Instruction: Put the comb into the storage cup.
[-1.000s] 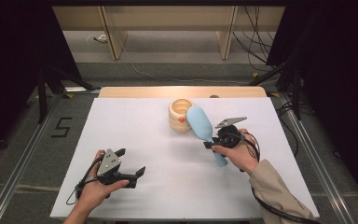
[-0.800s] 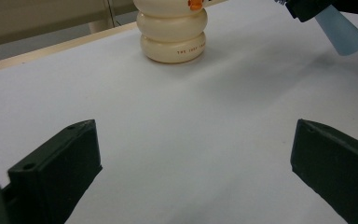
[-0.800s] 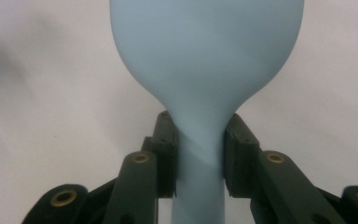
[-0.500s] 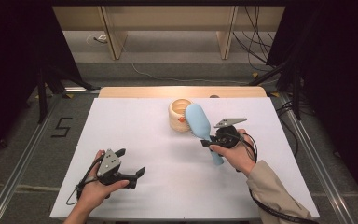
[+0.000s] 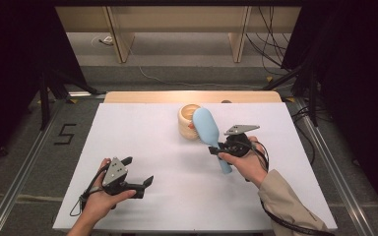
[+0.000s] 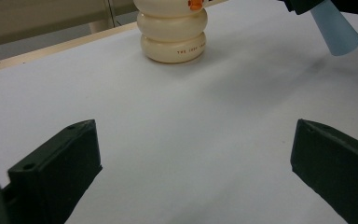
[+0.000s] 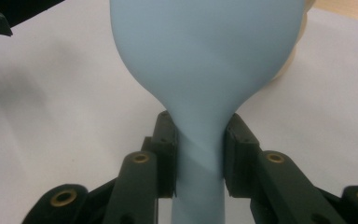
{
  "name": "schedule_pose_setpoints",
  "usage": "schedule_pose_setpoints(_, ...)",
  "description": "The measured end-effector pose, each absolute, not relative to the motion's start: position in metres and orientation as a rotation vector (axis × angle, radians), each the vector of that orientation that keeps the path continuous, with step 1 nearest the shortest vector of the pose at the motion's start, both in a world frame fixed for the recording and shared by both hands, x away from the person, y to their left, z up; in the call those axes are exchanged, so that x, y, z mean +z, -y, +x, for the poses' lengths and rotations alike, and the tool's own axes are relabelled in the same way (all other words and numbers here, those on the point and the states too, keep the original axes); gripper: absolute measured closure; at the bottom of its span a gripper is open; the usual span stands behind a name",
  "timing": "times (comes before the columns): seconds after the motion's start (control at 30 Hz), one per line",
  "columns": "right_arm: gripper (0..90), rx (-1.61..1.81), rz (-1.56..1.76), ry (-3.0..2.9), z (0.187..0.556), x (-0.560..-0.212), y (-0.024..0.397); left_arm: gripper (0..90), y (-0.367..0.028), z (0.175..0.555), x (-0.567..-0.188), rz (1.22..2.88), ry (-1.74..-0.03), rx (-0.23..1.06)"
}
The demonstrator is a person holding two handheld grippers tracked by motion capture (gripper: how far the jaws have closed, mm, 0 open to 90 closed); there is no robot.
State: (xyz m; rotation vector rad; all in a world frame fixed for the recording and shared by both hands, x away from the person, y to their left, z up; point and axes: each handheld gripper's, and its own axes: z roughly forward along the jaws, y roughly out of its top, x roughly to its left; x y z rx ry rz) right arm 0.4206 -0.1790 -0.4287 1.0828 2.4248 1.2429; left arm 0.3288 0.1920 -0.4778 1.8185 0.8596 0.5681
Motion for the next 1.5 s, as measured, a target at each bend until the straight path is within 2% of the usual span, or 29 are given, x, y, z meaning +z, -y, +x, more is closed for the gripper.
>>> schedule_pose_setpoints(1.5,70.3,1.395,1.053,-2.351,0.41,-0.431,0.162,1.0,-0.19,0.328,-0.477,1.815,-0.856,0.562)
